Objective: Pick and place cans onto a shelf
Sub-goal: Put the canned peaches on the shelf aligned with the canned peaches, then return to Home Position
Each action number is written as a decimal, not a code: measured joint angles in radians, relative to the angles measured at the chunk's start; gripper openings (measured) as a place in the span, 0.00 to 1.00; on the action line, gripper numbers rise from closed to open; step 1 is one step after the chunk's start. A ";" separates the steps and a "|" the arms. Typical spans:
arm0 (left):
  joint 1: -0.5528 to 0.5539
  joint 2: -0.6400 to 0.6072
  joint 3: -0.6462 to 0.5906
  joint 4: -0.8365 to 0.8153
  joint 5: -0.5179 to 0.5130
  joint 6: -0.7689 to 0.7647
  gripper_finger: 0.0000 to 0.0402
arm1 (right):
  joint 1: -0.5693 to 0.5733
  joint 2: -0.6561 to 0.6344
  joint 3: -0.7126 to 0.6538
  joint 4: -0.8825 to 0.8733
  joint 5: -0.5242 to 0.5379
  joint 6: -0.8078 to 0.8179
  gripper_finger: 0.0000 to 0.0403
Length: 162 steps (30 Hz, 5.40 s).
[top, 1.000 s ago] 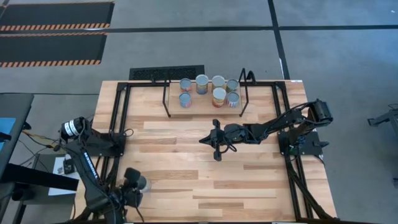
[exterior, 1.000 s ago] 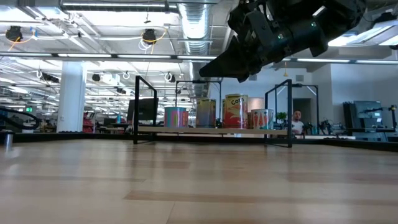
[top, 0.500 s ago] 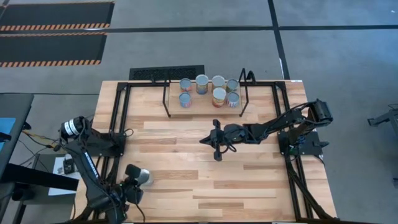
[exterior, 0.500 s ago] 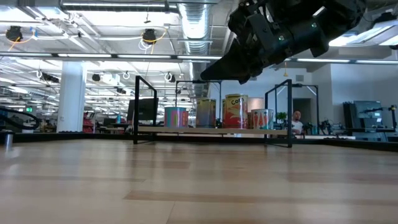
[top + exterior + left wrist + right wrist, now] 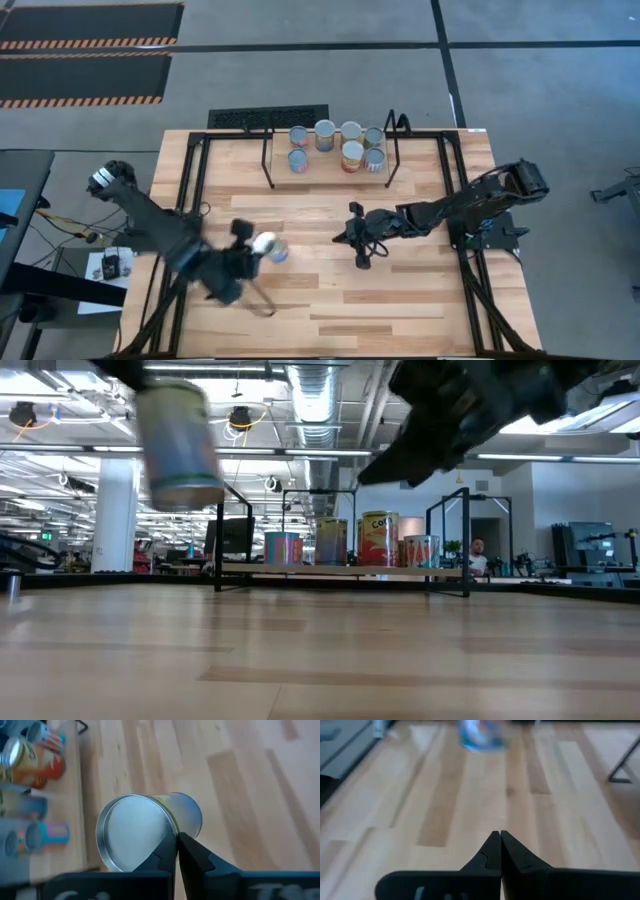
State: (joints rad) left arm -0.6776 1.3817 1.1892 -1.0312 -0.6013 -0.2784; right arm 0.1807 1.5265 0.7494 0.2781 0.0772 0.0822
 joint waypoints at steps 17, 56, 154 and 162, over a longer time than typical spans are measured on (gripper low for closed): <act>0.715 0.136 0.163 0.335 0.377 0.528 0.00 | 0.147 -0.254 -0.285 0.227 0.143 0.052 0.02; 1.005 0.569 0.559 0.180 0.361 0.683 0.00 | 0.144 -0.279 -0.295 0.211 0.160 0.040 0.02; 0.914 -0.570 -0.887 1.518 0.755 0.363 0.00 | -0.050 -0.904 -0.653 0.297 0.097 -0.135 0.01; 0.914 -0.679 -0.986 1.516 0.755 0.359 0.00 | -0.114 -1.097 -0.741 0.234 0.101 -0.106 0.01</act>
State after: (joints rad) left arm 0.2367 0.7028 0.2030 0.4846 0.1539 0.0811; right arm 0.0672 0.4299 0.0086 0.5117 0.1787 -0.0241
